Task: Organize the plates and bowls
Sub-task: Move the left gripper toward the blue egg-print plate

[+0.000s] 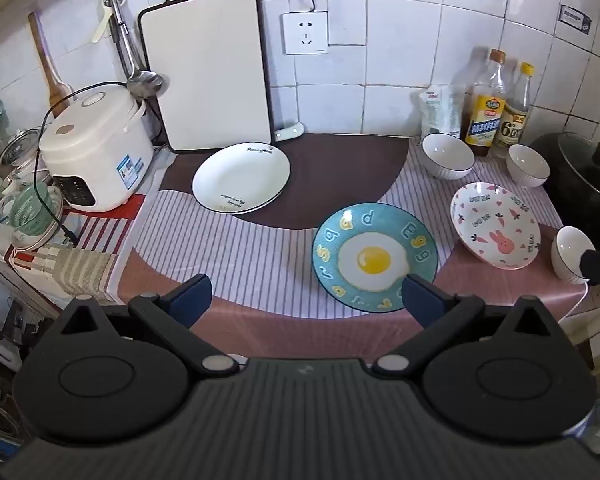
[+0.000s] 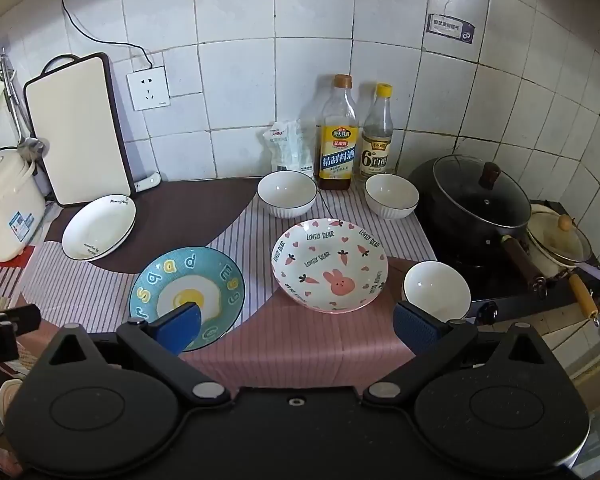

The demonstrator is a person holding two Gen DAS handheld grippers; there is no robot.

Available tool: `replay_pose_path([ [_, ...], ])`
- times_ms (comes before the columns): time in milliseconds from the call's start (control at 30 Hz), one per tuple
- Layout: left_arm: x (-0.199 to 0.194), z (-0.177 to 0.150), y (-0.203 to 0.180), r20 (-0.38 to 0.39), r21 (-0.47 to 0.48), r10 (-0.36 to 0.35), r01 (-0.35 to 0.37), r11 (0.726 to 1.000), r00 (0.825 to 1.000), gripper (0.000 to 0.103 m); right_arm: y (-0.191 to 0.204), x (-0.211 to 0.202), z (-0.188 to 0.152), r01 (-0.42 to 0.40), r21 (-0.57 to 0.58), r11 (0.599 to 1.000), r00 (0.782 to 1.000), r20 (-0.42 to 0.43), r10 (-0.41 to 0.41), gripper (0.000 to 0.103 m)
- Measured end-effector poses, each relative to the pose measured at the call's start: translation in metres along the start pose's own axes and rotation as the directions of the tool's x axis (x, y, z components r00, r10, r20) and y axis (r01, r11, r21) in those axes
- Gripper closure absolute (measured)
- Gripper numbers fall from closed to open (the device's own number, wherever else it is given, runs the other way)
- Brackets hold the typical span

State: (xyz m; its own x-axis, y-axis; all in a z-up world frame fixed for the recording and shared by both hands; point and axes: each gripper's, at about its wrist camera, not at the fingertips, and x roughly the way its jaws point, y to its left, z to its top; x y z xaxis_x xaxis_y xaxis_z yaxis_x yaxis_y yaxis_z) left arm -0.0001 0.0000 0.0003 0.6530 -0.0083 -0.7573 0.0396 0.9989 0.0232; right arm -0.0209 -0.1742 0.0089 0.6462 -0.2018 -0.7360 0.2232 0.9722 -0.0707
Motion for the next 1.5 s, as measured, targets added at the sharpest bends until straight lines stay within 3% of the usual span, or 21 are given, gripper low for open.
replay_pose_path([
  [167,-0.006,-0.005,0.007,0.033,0.003,-0.022,0.022,1.0,0.999,0.0,-0.002,-0.001,-0.002,-0.016,0.008,1.0,1.0,0.0,0.016,0.0],
  [367,-0.004,-0.007,0.003,0.034,0.017,0.018,-0.019,1.0,0.999,0.0,0.0,-0.005,-0.001,-0.025,-0.007,1.0,1.0,0.007,0.025,0.0],
  [800,-0.001,-0.007,0.003,0.014,0.027,0.01,-0.01,1.0,1.0,0.0,-0.002,-0.001,-0.012,-0.036,-0.004,0.999,0.999,0.025,0.036,0.0],
  [1500,0.01,-0.027,0.004,0.031,0.038,-0.011,0.01,0.999,0.999,0.0,-0.002,0.007,-0.023,-0.003,-0.006,1.0,0.999,0.054,0.003,0.0],
])
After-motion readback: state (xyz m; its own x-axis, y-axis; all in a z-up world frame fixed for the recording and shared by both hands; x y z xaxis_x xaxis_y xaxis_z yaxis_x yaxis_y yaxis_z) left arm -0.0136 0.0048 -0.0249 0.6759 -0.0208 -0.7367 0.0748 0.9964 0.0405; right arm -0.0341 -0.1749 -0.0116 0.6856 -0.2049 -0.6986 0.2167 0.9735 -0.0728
